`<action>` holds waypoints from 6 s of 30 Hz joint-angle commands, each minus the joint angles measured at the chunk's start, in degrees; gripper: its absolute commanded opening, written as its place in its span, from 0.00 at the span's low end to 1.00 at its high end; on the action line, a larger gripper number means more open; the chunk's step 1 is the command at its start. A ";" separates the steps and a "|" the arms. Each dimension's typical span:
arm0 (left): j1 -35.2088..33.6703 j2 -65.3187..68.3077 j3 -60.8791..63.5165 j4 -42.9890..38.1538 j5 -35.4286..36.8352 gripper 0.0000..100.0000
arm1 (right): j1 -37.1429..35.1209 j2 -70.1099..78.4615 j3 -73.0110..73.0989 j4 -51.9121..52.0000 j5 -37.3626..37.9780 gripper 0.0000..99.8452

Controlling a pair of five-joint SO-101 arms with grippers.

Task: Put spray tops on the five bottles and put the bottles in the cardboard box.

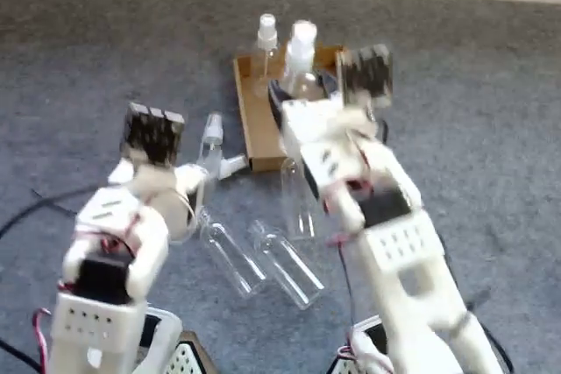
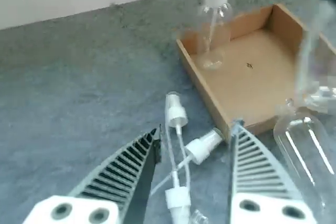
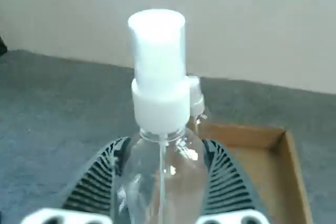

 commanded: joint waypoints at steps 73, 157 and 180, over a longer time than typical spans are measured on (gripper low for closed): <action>-8.13 -5.05 15.96 -15.38 -0.09 0.20 | 12.44 62.11 -36.70 -26.07 6.59 0.00; -8.22 -4.53 16.04 -16.62 -0.09 0.20 | 10.77 66.77 -115.91 77.49 7.03 0.29; -8.22 -4.53 16.75 -16.97 -0.09 0.20 | -2.24 9.19 5.76 33.45 -2.64 0.35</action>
